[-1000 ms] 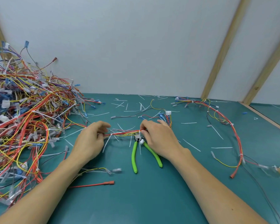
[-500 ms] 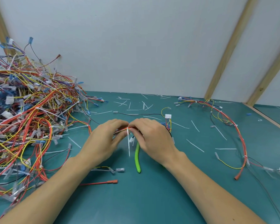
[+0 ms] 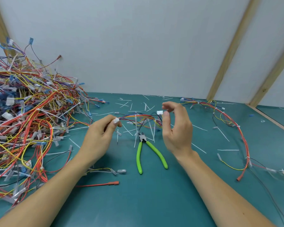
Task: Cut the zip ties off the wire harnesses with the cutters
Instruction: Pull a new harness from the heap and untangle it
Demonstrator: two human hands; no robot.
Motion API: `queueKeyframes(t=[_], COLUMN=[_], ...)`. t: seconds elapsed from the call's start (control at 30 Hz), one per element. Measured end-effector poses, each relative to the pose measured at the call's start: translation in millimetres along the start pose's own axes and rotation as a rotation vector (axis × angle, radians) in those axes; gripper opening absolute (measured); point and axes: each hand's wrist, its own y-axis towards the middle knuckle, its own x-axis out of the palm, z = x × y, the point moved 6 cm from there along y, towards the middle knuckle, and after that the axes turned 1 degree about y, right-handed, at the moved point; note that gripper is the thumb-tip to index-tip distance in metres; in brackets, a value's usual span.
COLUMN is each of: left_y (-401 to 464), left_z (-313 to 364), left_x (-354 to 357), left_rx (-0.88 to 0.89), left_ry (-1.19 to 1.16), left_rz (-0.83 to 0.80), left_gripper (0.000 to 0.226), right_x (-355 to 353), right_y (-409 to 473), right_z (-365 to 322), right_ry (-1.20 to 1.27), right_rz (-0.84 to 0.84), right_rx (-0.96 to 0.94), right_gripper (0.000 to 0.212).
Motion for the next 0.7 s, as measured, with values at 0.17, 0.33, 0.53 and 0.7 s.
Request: queueKeyframes(t=[0.17,0.33,0.53,0.7], left_y=[2.5,-2.4,-3.0,-5.8], left_z=[-15.1,-7.1,-5.2,-1.0], left_x=[-0.2,12.4,16.9,20.4], left_rx=[-0.149,-0.124,-0.184,-0.154], left_ry=[-0.245,-0.291,-0.392,-0.335], left_rz=[-0.011,-0.112,-0.179,-0.286], left_gripper=[0.033,0.03,0.025,0.026], right_x=[11.6,32.0,36.7,26.8], right_y=[-6.5,-18.5,-21.2,-9.2], right_z=[15.8,7.6,11.7,-1.7], right_ry=[-0.024,0.267,0.332,-0.098], right_rz=[-0.109,-0.27,-0.214,-0.177], right_rx=[0.178,0.333,0.389,-0.021], right_gripper=[0.045,0.046,0.038,0.049])
